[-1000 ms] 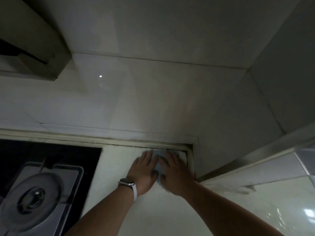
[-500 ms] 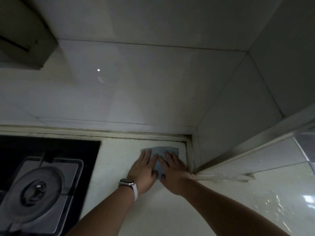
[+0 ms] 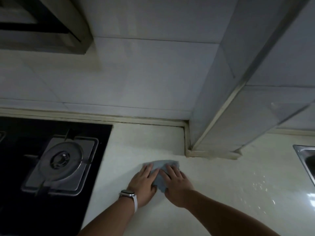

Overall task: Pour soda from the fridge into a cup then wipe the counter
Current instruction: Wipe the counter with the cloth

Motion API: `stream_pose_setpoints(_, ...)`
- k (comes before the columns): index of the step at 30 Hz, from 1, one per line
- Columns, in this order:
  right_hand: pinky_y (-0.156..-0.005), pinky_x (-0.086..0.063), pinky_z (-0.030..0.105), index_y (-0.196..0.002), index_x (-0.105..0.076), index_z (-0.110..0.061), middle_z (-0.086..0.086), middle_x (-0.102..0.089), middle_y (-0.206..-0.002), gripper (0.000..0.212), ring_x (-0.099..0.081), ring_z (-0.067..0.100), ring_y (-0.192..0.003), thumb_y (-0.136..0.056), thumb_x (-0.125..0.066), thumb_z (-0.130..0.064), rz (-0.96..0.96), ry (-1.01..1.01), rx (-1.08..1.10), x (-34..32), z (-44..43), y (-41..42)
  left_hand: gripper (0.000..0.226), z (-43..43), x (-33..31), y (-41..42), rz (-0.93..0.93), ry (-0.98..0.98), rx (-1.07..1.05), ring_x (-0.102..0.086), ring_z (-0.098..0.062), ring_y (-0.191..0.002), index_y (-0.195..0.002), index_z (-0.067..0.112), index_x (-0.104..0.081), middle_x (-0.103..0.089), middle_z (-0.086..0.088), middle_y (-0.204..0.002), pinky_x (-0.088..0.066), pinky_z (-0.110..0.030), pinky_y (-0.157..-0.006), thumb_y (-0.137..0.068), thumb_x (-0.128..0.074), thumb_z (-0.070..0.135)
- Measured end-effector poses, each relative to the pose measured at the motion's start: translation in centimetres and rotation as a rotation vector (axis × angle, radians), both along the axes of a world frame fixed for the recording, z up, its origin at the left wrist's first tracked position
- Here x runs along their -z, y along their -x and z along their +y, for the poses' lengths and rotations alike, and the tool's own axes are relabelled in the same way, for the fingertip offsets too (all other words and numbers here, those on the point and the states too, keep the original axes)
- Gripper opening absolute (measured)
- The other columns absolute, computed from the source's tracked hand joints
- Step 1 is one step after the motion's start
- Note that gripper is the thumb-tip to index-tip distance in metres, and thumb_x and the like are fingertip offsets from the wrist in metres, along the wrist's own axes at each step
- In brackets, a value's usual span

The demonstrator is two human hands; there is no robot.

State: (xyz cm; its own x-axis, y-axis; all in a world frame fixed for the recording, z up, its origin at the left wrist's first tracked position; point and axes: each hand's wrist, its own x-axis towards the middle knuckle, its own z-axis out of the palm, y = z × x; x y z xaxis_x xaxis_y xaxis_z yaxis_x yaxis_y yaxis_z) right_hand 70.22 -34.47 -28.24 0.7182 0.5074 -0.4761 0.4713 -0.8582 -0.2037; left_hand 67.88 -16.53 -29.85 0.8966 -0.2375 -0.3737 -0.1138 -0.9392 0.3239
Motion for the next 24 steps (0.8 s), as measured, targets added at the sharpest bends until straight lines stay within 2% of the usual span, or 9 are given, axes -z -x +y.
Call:
stream_pose_setpoints(9,-0.121,-0.008,0.044,-0.155,-0.008,-0.027,0.005,-0.001,-0.164,0.072,0.001,0.029,-0.15,-0.093,-0.045,-0.03,0.018,-0.013,0.005,-0.7,-1.6,7.0,0.065,-1.8,-0.2,7.3,0.064,0.016,-0.062,0.0,-0.024,-0.152,-0.155,0.031,-0.014,0.001,0.0,-0.165,-0.022,-0.037,-0.12,-0.097,-0.043,0.04)
stream_pose_setpoints(13,-0.12,-0.011,0.046,-0.154,-0.015,-0.025,0.007,-0.009,-0.163,0.067,-0.005,0.031,-0.149,-0.094,-0.044,-0.036,-0.015,-0.008,0.031,-0.7,-2.1,9.3,0.062,-2.9,-0.3,9.2,0.059,0.025,-0.05,-0.001,-0.024,-0.152,-0.154,0.032,-0.016,-0.002,0.0,-0.165,-0.024,-0.037,-0.12,-0.098,-0.042,0.04)
stream_pose_setpoints(15,-0.119,-0.016,0.047,-0.15,-0.026,-0.024,0.009,-0.021,-0.158,0.058,-0.016,0.033,-0.146,-0.096,-0.042,-0.04,-0.055,-0.017,0.041,-0.8,-2.2,10.3,0.058,-3.3,-0.4,10.0,0.038,0.028,-0.039,-0.007,-0.023,-0.151,-0.153,0.032,-0.023,-0.01,0.0,-0.165,-0.025,-0.037,-0.119,-0.098,-0.041,0.041)
stream_pose_setpoints(18,-0.114,-0.027,0.044,-0.137,-0.041,-0.023,0.01,-0.038,-0.146,0.044,-0.034,0.034,-0.135,-0.097,-0.038,-0.041,-0.11,-0.016,0.061,-0.8,-2.3,12.1,0.046,-4.0,-0.7,11.4,-0.018,0.052,-0.024,-0.021,-0.022,-0.147,-0.143,0.03,-0.045,-0.027,0.001,-0.16,-0.03,-0.035,-0.116,-0.099,-0.039,0.042)
stream_pose_setpoints(20,-0.111,-0.031,0.043,-0.133,-0.044,-0.022,0.011,-0.042,-0.141,0.039,-0.037,0.034,-0.13,-0.098,-0.038,-0.039,-0.106,-0.015,0.085,-0.8,-2.3,13.2,0.042,-4.4,-1.0,12.3,-0.05,0.087,-0.013,-0.029,-0.02,-0.142,-0.135,0.027,-0.056,-0.038,0.002,-0.154,-0.036,-0.033,-0.111,-0.101,-0.036,0.042)
stream_pose_setpoints(24,-0.112,-0.031,0.043,-0.131,-0.046,-0.022,0.01,-0.041,-0.14,0.037,-0.035,0.033,-0.132,-0.1,-0.036,-0.038,-0.115,-0.022,0.15,-0.6,-2.5,14.6,0.039,-4.8,-0.9,13.2,-0.085,0.128,0.033,-0.035,-0.02,-0.137,-0.134,0.026,-0.056,-0.044,0.002,-0.149,-0.042,-0.034,-0.105,-0.102,-0.036,0.036)
